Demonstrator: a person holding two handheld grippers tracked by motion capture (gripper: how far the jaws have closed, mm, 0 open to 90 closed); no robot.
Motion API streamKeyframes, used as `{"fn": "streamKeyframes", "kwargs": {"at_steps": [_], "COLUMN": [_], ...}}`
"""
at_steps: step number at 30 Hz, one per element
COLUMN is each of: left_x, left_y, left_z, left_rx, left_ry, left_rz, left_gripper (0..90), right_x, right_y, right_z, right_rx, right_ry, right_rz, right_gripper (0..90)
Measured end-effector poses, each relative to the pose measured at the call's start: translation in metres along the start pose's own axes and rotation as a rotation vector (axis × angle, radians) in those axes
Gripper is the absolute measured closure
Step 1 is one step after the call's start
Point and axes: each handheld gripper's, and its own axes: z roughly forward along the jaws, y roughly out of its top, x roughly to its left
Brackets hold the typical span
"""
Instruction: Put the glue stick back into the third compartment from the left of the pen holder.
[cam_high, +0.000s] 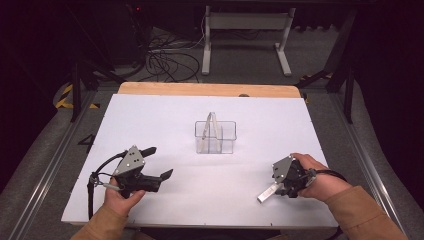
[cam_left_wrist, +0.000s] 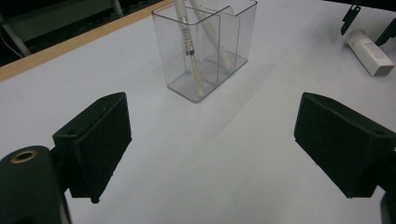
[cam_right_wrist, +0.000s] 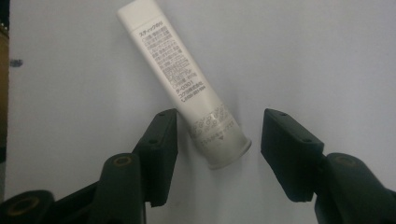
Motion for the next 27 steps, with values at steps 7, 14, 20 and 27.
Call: {"fn": "streamKeyframes", "kwargs": {"at_steps": [7, 14, 20, 27], "left_x": [0.0002, 0.0004, 0.0004, 0.0004], "left_y": [-0.0001, -0.0002, -0.0003, -0.0003], "left_z": [-0.0004, -0.0004, -0.0007, -0.0007], "left_rx": [0.0, 0.0, 0.0, 0.001], "left_ry": [-0.002, -0.004, -0.004, -0.005], "left_rz": [-0.002, -0.004, -0.005, -0.006], "left_gripper": [11.7, 11.7, 11.7, 11.7], "right_x": [-0.0008, -0.0017, -0.0034, -0.0042], "right_y": [0.0024, 0.0033, 0.0044, 0.0043], "right_z": [0.0024, 0.0074, 0.0083, 0.008], "right_rx": [0.027, 0.065, 0.068, 0.071], "right_ry": [0.009, 0.031, 0.041, 0.038], "right_rz": [-0.057, -0.097, -0.117, -0.125], "right_gripper": [49.0, 52.8, 56.3, 58.5]}}
